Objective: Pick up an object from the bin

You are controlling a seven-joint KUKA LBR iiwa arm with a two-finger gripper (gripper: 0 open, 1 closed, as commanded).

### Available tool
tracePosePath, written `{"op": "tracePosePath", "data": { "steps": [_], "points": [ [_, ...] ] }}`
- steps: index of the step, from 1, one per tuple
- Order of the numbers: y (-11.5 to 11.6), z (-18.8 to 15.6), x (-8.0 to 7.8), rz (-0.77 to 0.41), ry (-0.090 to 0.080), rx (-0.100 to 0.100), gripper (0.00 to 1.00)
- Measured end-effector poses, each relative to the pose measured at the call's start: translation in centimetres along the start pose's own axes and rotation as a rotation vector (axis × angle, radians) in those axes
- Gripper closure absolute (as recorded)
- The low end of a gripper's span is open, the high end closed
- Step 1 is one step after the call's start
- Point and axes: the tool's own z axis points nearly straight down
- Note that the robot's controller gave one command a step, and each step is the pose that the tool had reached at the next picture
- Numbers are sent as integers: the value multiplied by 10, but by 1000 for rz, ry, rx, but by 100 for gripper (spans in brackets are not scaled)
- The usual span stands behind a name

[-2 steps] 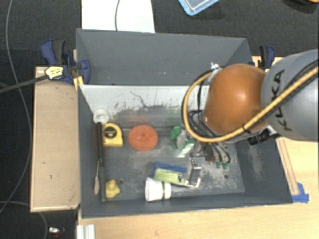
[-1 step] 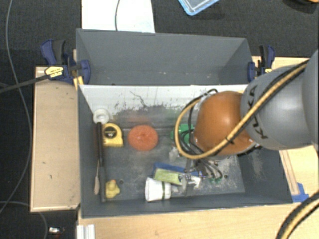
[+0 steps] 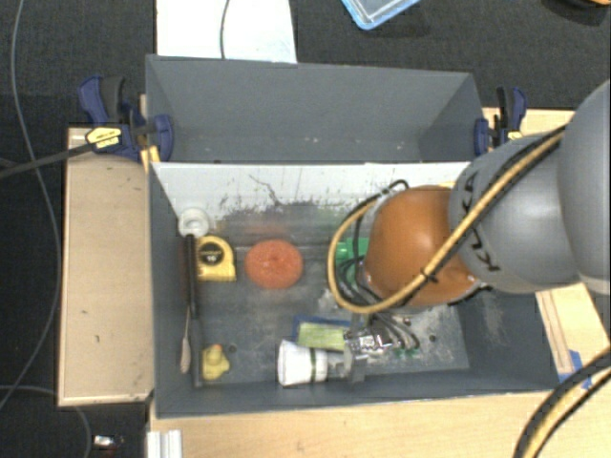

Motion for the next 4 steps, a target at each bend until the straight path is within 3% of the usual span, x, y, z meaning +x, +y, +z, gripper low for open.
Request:
{"op": "tracePosePath", "data": {
  "steps": [1, 2, 3, 4],
  "points": [
    [44, -3, -4, -98, -2, -2, 0],
    [39, 29, -12, 3, -2, 1, 0],
    [30, 28, -4, 77, 0, -2, 100],
    [30, 28, -4, 78, -1, -2, 100]
  ]
}}
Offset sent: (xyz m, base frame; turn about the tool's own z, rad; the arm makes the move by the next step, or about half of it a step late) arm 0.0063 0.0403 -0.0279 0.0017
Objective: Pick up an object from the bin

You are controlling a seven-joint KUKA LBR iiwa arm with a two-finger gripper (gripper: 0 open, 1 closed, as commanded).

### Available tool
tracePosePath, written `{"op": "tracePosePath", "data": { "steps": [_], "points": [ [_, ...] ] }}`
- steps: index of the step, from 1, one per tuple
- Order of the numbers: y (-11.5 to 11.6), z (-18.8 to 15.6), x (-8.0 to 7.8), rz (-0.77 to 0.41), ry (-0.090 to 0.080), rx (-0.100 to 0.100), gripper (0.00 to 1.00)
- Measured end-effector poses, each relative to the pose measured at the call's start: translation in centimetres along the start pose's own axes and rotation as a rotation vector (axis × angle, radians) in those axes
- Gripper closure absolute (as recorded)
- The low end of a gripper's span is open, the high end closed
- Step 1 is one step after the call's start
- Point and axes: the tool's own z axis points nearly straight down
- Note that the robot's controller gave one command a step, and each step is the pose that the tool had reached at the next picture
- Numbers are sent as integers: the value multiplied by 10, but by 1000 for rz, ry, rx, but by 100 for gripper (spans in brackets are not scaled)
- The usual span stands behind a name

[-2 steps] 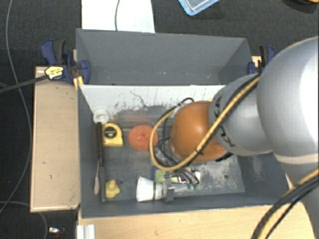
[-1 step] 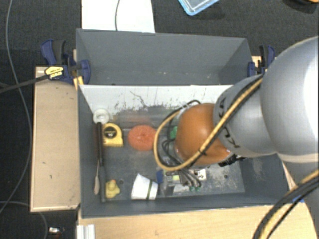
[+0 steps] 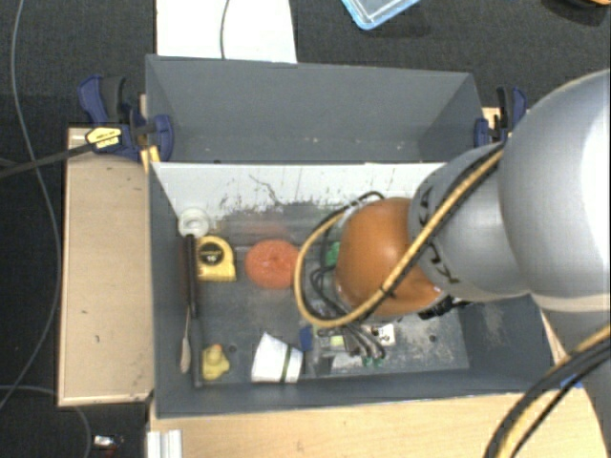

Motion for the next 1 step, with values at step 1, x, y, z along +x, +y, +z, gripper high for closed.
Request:
{"op": "tracePosePath", "data": {
  "steps": [1],
  "points": [
    [0, -4, 0, 0, -3, 0, 100]
  ]
}}
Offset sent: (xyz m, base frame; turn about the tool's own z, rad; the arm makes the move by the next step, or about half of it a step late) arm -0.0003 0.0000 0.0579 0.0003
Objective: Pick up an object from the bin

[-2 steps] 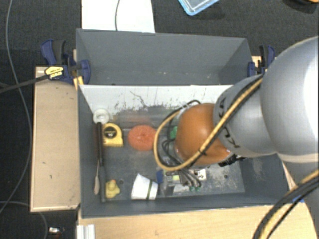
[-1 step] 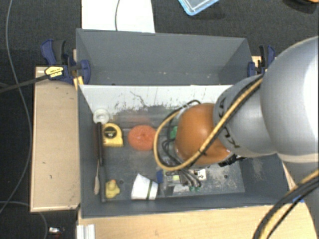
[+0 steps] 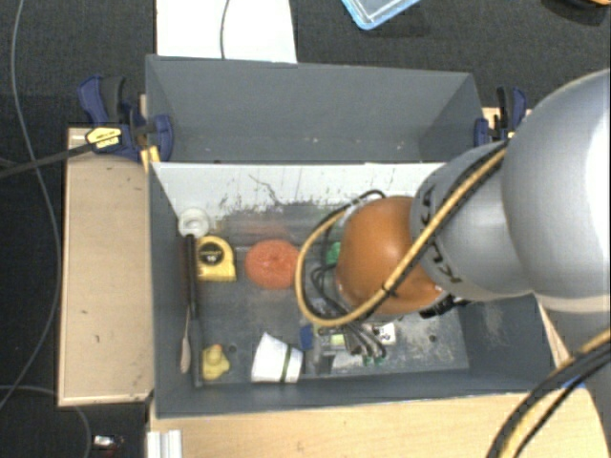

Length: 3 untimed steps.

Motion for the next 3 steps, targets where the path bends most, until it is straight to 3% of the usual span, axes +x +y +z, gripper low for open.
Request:
{"op": "tracePosePath", "data": {
  "steps": [1, 3],
  "points": [
    [0, -23, 1, 1, 6, 1, 100],
    [0, -65, 0, 2, 1, 0, 100]
  ]
}}
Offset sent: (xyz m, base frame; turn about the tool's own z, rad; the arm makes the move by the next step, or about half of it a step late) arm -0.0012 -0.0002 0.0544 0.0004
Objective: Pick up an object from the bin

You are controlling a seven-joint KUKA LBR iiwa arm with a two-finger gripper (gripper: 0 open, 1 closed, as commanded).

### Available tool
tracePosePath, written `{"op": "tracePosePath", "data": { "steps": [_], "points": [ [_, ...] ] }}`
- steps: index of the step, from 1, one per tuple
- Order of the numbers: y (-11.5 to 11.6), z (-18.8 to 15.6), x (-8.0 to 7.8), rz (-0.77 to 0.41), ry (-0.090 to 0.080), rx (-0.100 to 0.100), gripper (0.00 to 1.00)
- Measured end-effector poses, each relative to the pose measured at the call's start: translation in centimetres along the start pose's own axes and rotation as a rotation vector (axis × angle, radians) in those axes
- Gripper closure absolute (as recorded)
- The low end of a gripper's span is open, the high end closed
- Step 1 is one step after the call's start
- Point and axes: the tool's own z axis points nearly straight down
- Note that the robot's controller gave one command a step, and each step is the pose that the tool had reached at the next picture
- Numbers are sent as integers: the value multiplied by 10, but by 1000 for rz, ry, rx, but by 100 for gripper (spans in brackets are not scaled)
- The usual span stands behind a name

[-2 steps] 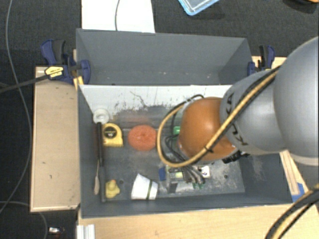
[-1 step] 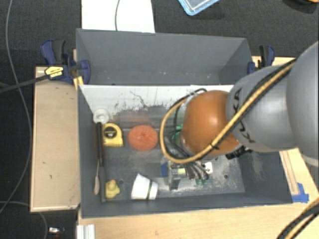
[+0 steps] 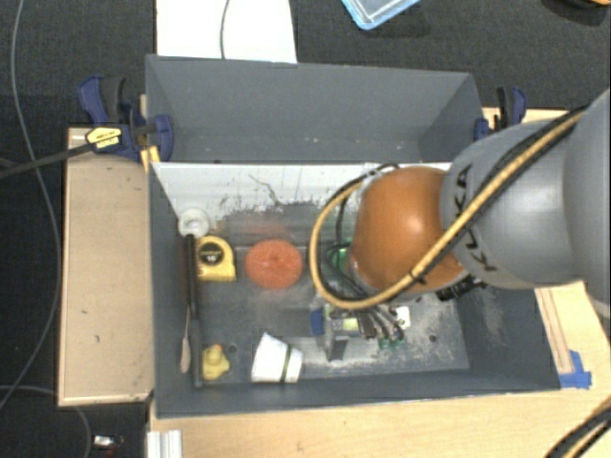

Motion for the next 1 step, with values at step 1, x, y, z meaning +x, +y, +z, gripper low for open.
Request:
{"op": "tracePosePath", "data": {
  "steps": [1],
  "points": [
    [0, -29, 2, 1, 9, 1, 100]
  ]
}}
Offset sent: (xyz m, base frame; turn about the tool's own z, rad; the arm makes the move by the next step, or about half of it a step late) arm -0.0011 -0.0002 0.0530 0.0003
